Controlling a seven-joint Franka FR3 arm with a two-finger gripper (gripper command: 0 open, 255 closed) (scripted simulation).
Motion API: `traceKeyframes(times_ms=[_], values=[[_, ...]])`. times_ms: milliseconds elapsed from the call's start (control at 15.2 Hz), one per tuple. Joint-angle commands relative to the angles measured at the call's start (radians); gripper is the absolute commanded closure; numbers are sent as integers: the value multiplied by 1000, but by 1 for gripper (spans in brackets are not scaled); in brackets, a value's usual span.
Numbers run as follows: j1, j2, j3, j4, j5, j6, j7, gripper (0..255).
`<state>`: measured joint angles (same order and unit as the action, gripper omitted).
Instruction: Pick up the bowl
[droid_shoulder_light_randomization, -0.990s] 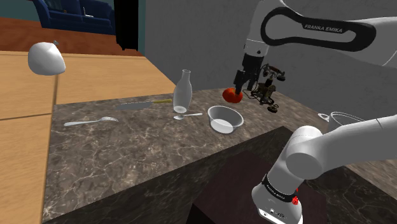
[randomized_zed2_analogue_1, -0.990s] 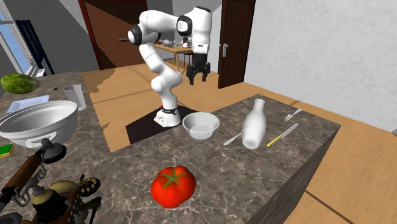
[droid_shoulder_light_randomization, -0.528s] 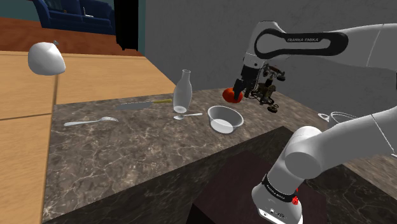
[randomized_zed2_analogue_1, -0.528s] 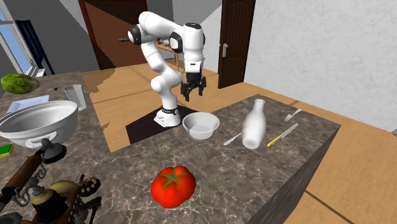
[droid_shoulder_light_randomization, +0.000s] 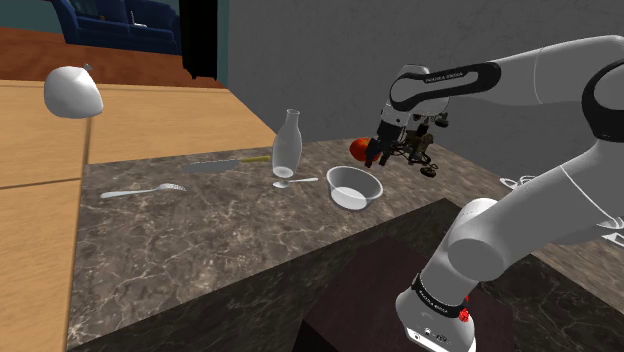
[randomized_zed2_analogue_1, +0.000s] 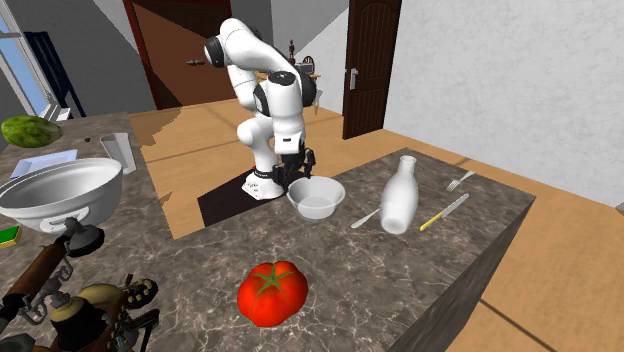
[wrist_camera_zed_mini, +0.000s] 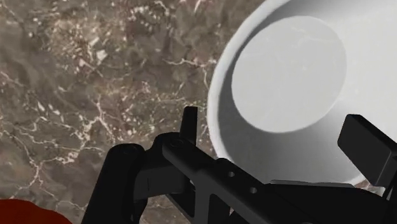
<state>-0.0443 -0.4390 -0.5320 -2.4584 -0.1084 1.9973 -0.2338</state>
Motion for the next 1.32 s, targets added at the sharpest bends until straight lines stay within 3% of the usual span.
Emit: traceKeyframes(times_ms=[0,660,726,1254], values=[[11,72,-59,11,36,55,-67,0],[25,147,-96,-43,69,175,-113,0],[25,149,-97,-41,70,174,-115,255],[25,147,-97,-41,69,173,-114,255]])
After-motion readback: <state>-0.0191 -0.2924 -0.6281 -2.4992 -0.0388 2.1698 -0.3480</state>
